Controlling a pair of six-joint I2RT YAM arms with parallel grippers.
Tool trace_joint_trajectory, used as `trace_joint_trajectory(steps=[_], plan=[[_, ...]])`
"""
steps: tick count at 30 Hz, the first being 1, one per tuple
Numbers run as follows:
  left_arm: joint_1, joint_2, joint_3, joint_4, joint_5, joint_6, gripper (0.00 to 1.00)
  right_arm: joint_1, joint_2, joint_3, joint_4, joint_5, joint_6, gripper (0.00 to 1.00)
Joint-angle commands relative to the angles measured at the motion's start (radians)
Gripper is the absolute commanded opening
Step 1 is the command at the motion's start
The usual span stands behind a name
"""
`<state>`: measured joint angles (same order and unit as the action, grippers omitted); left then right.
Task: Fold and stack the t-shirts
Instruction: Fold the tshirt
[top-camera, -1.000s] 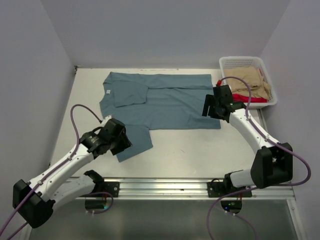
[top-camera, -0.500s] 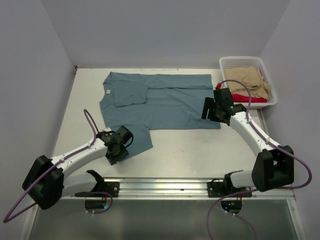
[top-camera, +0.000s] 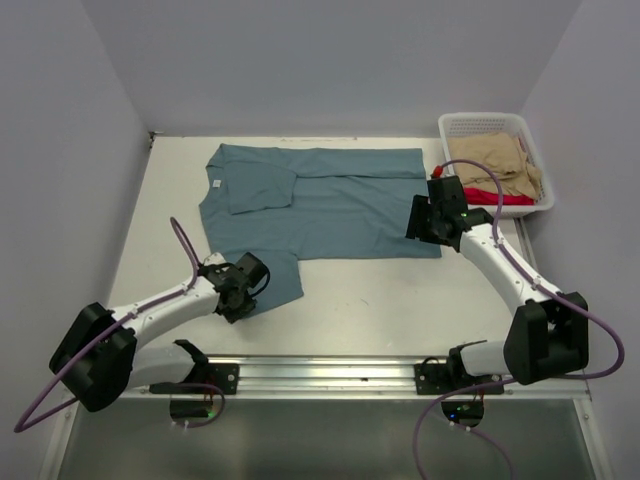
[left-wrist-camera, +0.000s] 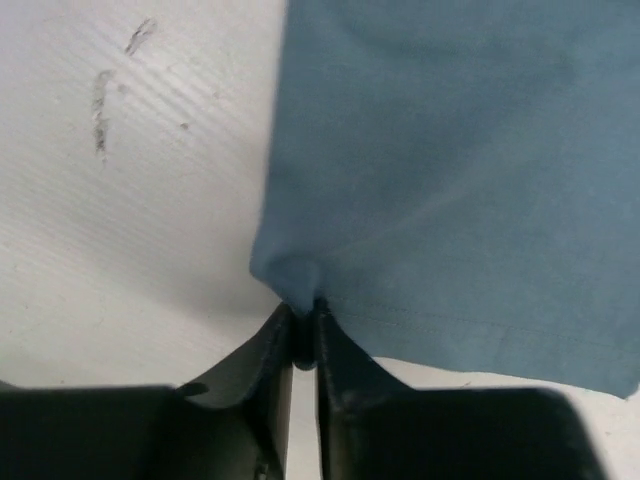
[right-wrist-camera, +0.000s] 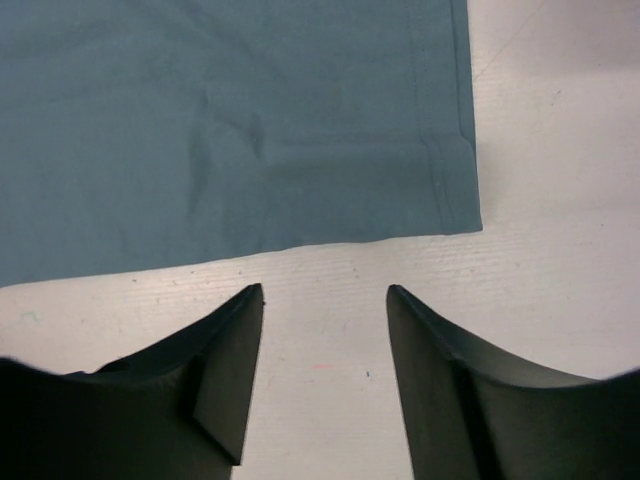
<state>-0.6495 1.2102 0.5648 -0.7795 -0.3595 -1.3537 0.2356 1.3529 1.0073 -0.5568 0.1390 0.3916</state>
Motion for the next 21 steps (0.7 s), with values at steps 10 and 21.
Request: trace_joint_trajectory(steps=[10,21], plan=[[-0.012,-0.118,0.056,0.006,0.008,0.001,0.0,0.002,0.005,-0.007,-0.057,0.207,0.081,0.65],[-0.018,-0.202,0.217,-0.021,-0.006,0.114,0.0,-0.051,0.159,-0.105,0.006,0.241,0.236,0.7]])
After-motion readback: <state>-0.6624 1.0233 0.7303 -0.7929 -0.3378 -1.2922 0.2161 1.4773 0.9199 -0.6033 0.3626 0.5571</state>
